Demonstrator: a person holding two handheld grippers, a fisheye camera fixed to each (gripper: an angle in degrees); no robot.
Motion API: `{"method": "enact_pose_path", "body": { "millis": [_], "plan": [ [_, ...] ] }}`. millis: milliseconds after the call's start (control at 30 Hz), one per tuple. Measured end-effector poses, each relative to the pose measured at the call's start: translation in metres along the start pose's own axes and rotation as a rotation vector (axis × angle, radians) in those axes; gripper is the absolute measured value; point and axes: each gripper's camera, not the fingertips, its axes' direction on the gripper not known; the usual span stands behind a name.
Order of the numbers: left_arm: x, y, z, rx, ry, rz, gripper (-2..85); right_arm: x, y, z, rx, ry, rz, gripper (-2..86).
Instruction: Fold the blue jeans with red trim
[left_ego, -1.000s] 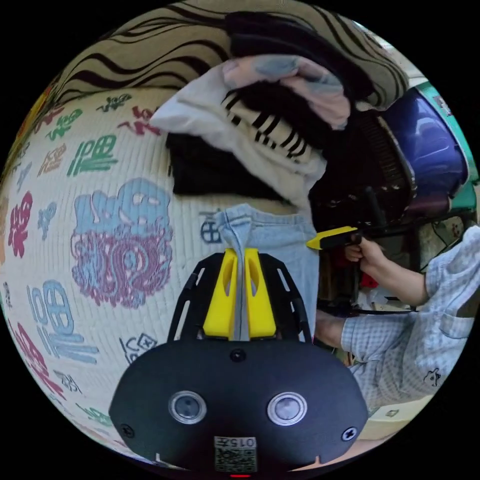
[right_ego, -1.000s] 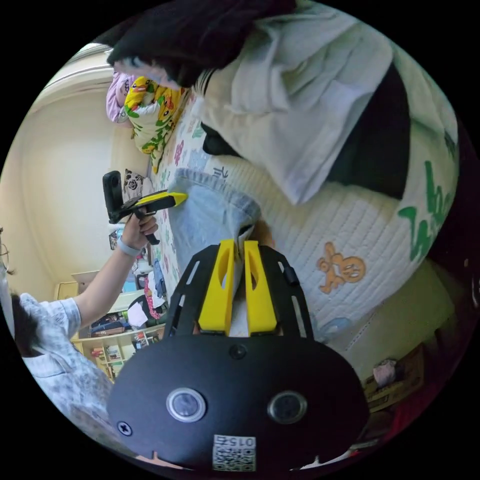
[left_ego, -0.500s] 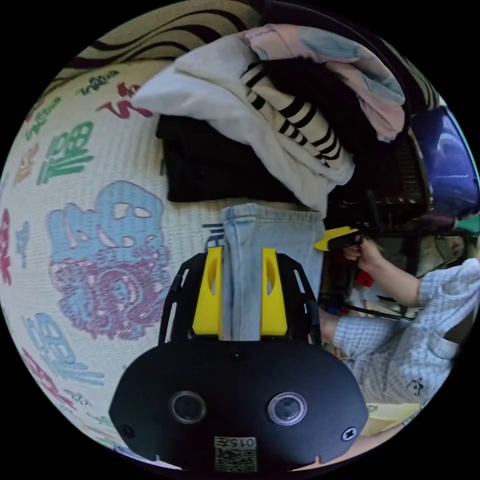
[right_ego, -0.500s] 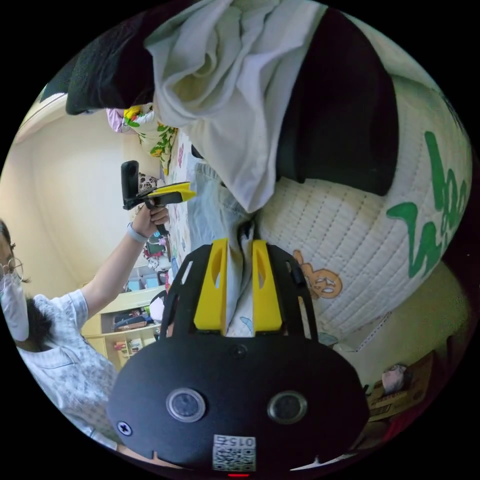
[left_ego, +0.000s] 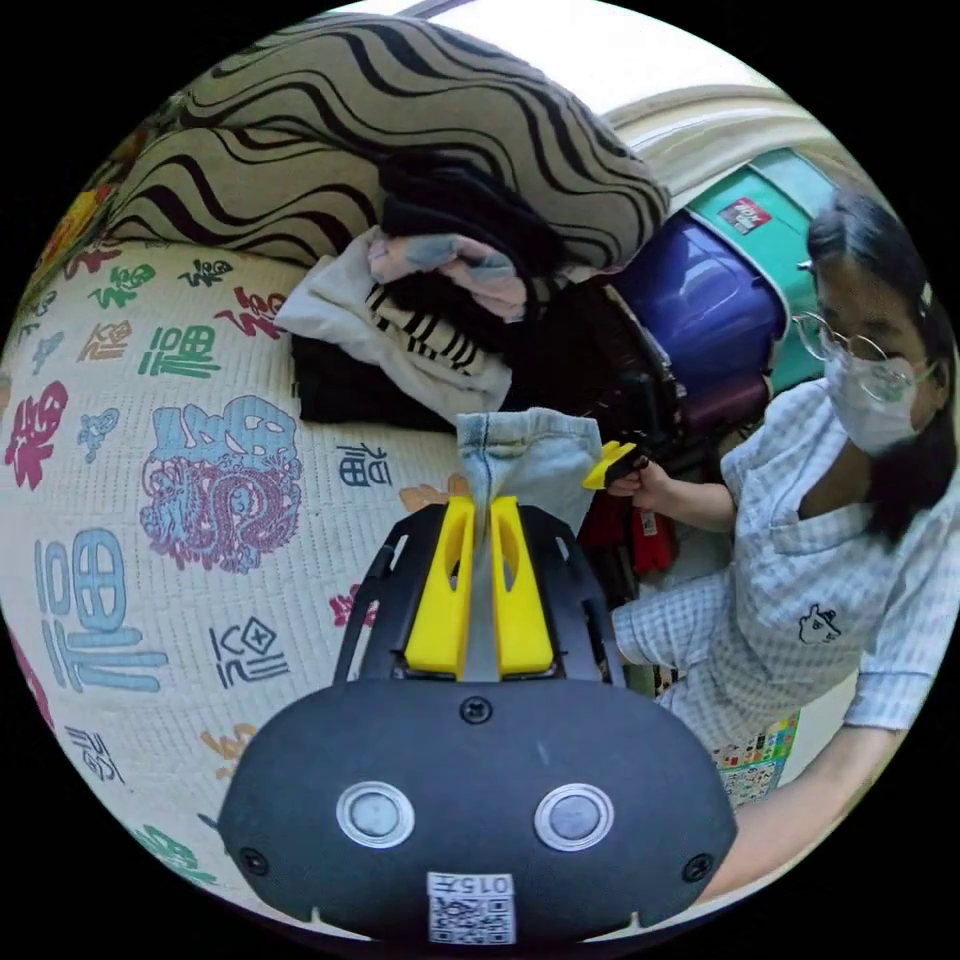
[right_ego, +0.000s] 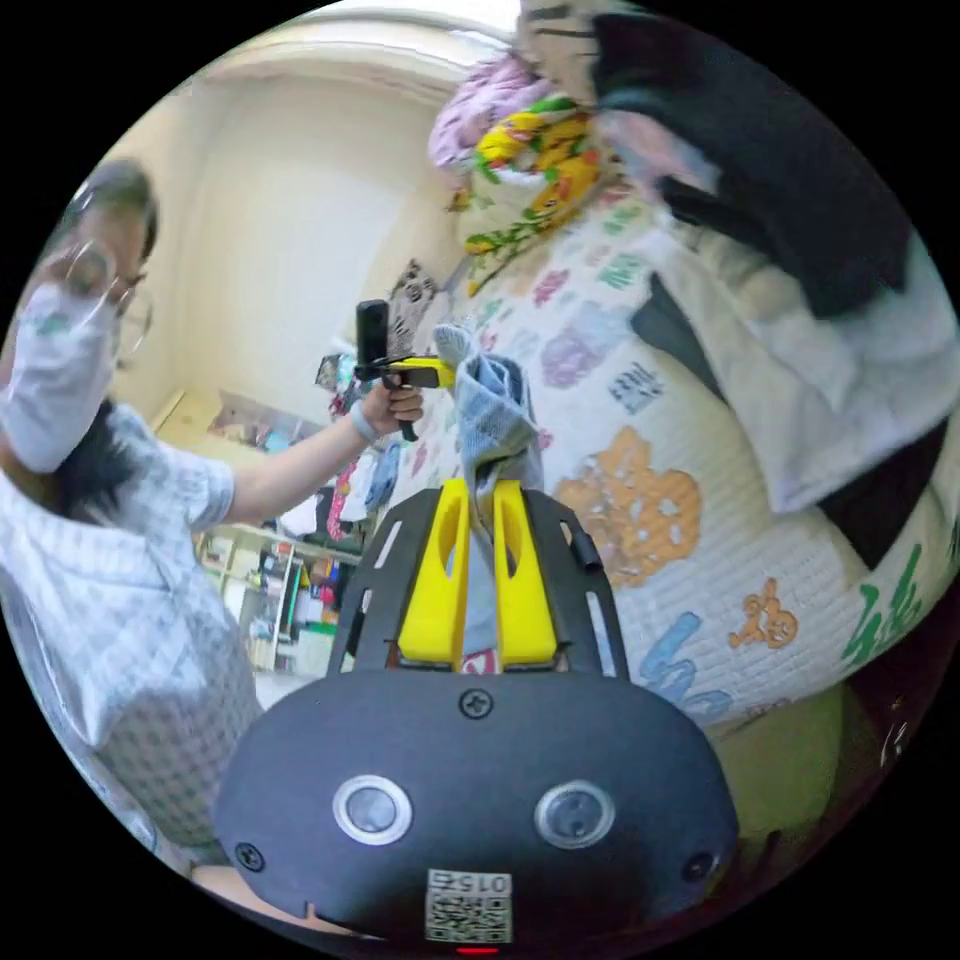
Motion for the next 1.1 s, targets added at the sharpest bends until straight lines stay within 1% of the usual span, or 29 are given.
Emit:
{"method": "enact_pose_path", "body": {
  "millis": [67,100,167,233,267,333,367,433,567,600,733,900,967,1000,1067,1100],
  "plan": [
    [0.032,0.042,-0.029,0.047,0.003,-0.004,0.5,-0.062,0.003,0.034,-0.084,-0.007,-0.158,4.7],
    [0.052,0.072,-0.047,0.073,-0.001,-0.015,0.4,-0.077,0.005,0.045,-0.110,-0.009,-0.199,4.7],
    [0.082,0.121,-0.070,0.113,-0.017,-0.053,0.4,-0.137,0.016,0.096,-0.229,-0.023,-0.350,4.7],
    [0.118,0.191,-0.096,0.177,-0.024,-0.130,0.4,-0.176,0.030,0.139,-0.310,-0.037,-0.441,4.8],
    [0.127,0.208,-0.102,0.194,-0.027,-0.149,0.4,-0.198,0.041,0.167,-0.358,-0.048,-0.484,4.8],
    [0.163,0.275,-0.120,0.260,-0.034,-0.212,0.3,-0.228,0.057,0.210,-0.425,-0.079,-0.519,4.8],
    [0.172,0.291,-0.125,0.278,-0.033,-0.224,0.3,-0.248,0.068,0.236,-0.455,-0.096,-0.536,4.7],
    [0.207,0.353,-0.142,0.340,-0.029,-0.259,0.3,-0.278,0.085,0.274,-0.493,-0.114,-0.562,4.7],
    [0.264,0.438,-0.167,0.418,-0.037,-0.285,0.4,-0.350,0.125,0.362,-0.592,-0.139,-0.637,4.7],
    [0.285,0.467,-0.175,0.439,-0.052,-0.299,0.3,-0.360,0.131,0.375,-0.608,-0.141,-0.651,4.7],
    [0.359,0.568,-0.198,0.531,-0.118,-0.339,0.4,-0.434,0.179,0.474,-0.725,-0.184,-0.748,4.7],
    [0.425,0.684,-0.208,0.622,-0.137,-0.423,0.8,-0.509,0.247,0.597,-0.859,-0.179,-0.877,4.6],
    [0.441,0.726,-0.206,0.633,-0.137,-0.492,1.2,-0.535,0.285,0.659,-0.908,-0.154,-0.936,4.7],
    [0.450,0.754,-0.201,0.638,-0.147,-0.555,1.6,-0.539,0.295,0.675,-0.923,-0.146,-0.951,4.8],
    [0.463,0.795,-0.189,0.658,-0.157,-0.668,2.4,-0.550,0.335,0.742,-1.029,-0.080,-0.981,5.3],
    [0.473,0.821,-0.181,0.683,-0.163,-0.751,2.9,-0.551,0.346,0.758,-1.069,-0.054,-0.990,5.6]
  ]
}}
